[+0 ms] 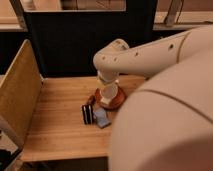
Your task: Place the ceramic cup over the eraser
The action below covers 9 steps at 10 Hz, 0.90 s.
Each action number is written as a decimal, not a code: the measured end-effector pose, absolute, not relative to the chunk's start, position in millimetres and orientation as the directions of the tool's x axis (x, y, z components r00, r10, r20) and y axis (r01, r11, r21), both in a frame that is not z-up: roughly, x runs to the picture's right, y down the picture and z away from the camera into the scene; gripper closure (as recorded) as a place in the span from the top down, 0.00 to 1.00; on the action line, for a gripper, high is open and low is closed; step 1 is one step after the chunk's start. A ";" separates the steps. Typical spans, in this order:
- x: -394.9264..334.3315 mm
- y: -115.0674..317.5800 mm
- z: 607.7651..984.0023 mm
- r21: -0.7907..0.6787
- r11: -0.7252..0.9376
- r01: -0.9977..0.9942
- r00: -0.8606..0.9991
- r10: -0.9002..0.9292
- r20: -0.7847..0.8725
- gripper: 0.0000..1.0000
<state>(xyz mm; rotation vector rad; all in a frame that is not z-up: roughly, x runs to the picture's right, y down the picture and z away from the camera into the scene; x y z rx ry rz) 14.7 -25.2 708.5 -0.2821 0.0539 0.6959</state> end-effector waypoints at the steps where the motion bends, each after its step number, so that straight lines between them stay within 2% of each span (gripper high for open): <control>1: 16.1 -18.2 695.2 -0.230 0.745 -0.626 0.780 0.608 -0.150 0.00; 6: -8.0 -6.9 620.8 -0.169 0.818 -0.549 0.835 0.534 -0.132 0.00; 9: -59.8 25.6 590.2 -0.255 0.850 -0.461 0.886 0.457 -0.078 0.00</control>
